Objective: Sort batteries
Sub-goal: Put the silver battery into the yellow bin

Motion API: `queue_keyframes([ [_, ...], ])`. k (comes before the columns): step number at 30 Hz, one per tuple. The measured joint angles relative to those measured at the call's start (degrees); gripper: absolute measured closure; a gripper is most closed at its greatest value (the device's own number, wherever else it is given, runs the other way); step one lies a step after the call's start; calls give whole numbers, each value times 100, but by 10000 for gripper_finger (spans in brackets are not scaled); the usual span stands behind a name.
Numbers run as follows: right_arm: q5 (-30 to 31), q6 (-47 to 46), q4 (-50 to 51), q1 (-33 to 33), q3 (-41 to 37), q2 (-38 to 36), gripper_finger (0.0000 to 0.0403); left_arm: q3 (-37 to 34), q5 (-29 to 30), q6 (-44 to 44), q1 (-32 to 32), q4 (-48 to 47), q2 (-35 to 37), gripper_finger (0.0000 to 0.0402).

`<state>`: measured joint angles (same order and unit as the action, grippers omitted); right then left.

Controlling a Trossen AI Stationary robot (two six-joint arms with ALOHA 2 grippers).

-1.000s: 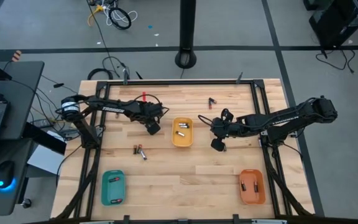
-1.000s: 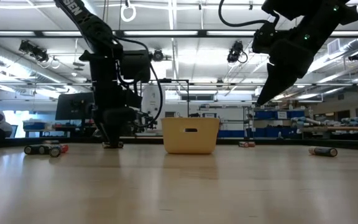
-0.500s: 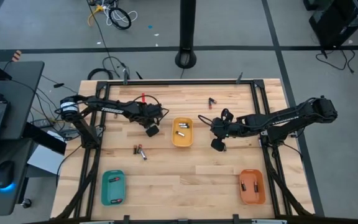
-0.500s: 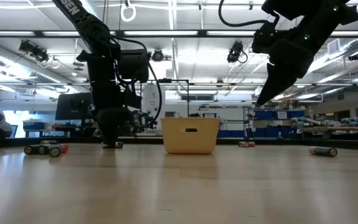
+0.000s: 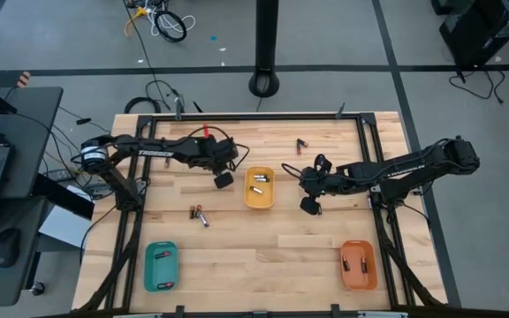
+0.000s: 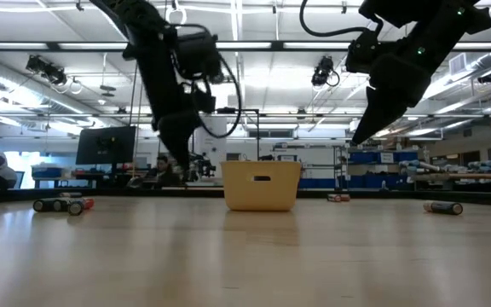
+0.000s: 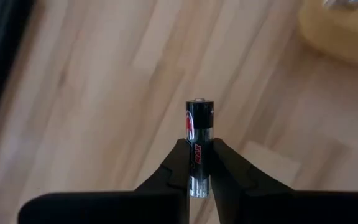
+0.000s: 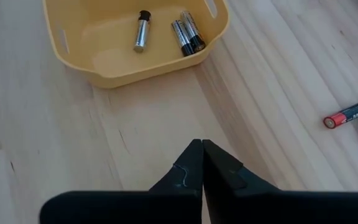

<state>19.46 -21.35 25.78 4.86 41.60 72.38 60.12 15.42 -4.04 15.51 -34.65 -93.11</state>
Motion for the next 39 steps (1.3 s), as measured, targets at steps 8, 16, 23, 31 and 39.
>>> queue_keyframes([
  [8,66,21,41,-18,0,0,382,811,-497,805,-430,218,-21,359],
  [16,147,219,134,-208,0,0,395,918,-1381,1015,-597,1013,-131,359],
  [23,151,481,-136,-467,-230,2,393,1240,-1775,1277,-719,1029,-845,359],
  [31,153,486,-543,-698,-564,1,394,2043,-1748,1857,-897,268,-1740,359],
  [39,151,486,-651,-883,-568,0,394,2205,-1579,2023,-901,109,-2192,359],
])
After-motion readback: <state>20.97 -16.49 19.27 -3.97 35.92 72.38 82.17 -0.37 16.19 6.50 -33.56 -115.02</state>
